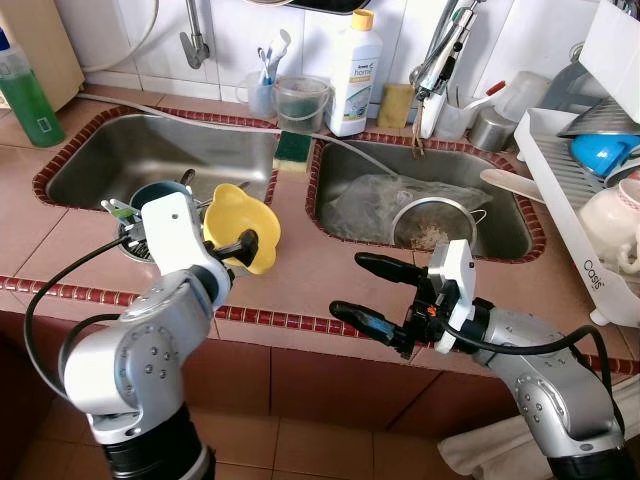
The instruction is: Kitchen organization
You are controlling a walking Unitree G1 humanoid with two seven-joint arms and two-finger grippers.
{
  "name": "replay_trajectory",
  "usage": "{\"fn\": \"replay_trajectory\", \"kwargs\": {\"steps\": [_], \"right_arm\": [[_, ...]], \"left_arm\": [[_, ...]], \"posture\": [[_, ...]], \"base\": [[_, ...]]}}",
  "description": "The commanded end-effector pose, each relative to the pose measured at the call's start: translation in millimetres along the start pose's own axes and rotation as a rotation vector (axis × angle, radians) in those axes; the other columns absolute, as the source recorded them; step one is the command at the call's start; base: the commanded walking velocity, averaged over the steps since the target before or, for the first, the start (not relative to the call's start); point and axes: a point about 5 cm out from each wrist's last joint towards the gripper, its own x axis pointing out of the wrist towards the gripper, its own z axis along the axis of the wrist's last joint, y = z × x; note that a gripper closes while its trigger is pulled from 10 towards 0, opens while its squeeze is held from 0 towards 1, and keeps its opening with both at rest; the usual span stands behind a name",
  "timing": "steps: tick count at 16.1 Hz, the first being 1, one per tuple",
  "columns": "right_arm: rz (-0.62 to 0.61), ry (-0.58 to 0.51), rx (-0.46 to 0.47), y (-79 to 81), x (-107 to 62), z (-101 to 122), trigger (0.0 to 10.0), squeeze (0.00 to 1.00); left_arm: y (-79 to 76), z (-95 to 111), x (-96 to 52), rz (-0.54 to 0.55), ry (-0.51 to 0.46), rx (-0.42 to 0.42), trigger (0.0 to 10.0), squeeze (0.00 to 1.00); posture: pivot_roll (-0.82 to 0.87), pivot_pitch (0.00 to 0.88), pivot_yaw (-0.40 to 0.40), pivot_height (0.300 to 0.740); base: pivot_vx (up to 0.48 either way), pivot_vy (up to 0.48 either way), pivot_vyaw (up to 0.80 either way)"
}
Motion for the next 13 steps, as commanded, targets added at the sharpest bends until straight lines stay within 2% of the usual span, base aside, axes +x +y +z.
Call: {"fn": "replay_trajectory", "kwargs": {"steps": [1,4,13], "right_arm": [[0.0,0.002,-0.021,0.4,1.7,4,10.0,0.0],[-0.012,-0.008,-0.016,0.7,3.6,5,10.0,0.0],[-0.033,-0.016,-0.014,1.7,5.6,5,10.0,0.0]], "left_arm": [[-3.7,-2,2.2,0.004,0.012,0.013,10.0,0.0],[-9.9,-9,7.0,0.08,0.045,0.047,10.0,0.0],[-21.3,-24,9.8,0.098,0.109,0.095,10.0,0.0]], "posture": [[-0.11,0.081,-0.049,0.74],[-0.11,0.084,-0.044,0.74],[-0.11,0.091,-0.033,0.74]], "base": [[0.0,0.0,0.0],[0.0,0.0,0.0],[0.0,0.0,0.0]]}}
